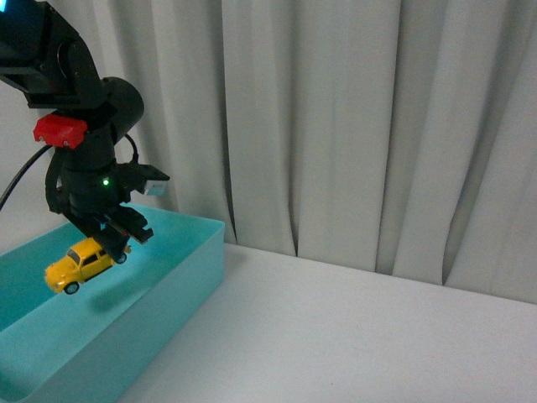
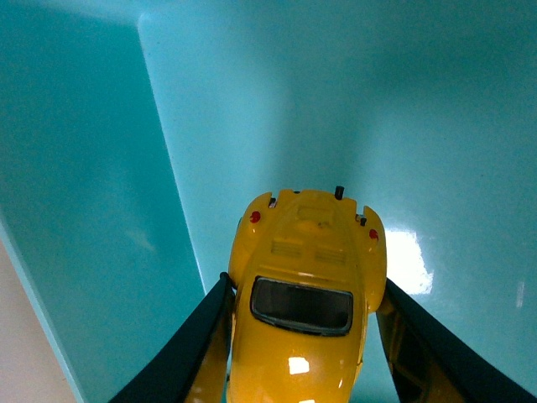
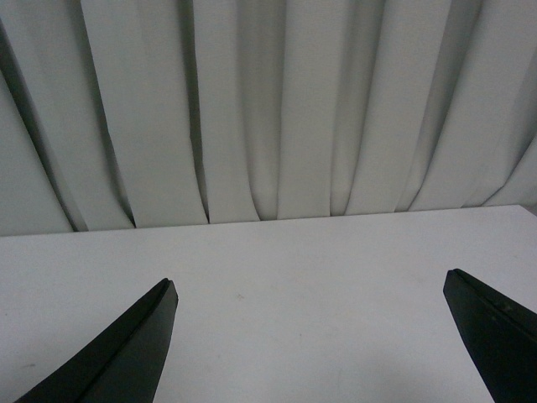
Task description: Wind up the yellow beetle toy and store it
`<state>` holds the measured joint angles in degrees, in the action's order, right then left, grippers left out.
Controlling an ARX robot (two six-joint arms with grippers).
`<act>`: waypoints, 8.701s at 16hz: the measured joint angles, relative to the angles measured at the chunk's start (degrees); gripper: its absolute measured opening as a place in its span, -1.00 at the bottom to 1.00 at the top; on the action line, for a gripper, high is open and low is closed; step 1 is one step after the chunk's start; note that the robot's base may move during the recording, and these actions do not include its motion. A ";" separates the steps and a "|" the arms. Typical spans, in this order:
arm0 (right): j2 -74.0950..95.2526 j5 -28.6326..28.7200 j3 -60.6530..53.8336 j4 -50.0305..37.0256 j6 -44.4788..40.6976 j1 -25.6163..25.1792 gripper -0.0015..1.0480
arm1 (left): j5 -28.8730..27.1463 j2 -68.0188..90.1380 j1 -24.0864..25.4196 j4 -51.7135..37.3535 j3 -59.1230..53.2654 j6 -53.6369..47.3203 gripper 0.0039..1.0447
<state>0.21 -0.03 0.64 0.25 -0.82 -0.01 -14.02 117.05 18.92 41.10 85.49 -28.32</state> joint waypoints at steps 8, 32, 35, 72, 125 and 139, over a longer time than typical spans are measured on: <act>0.00 0.00 0.00 -0.02 0.00 0.00 0.87 | 9.38 -8.50 -1.22 -6.19 0.59 -1.14 0.88; 0.00 0.02 0.00 0.00 -0.02 0.00 0.87 | 13.99 -90.47 -18.88 -63.65 -81.79 28.04 -0.97; 0.00 0.02 0.00 -0.02 0.00 0.00 0.87 | 13.97 -95.14 -18.88 -60.33 -83.01 28.04 -0.97; 0.00 0.00 0.00 -0.02 0.00 0.00 0.87 | 13.99 -116.91 -18.88 -40.85 -85.09 28.13 0.88; 0.00 0.00 0.00 0.00 -0.02 0.00 0.87 | 13.99 -116.87 -18.93 -40.89 -85.09 28.13 0.88; 0.00 0.02 0.00 0.00 0.00 0.00 0.87 | 13.99 -116.87 -18.93 -40.89 -85.09 28.13 0.88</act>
<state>0.21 -0.01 0.64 0.25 -0.82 -0.01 -0.03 0.19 -0.01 0.21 0.40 -0.19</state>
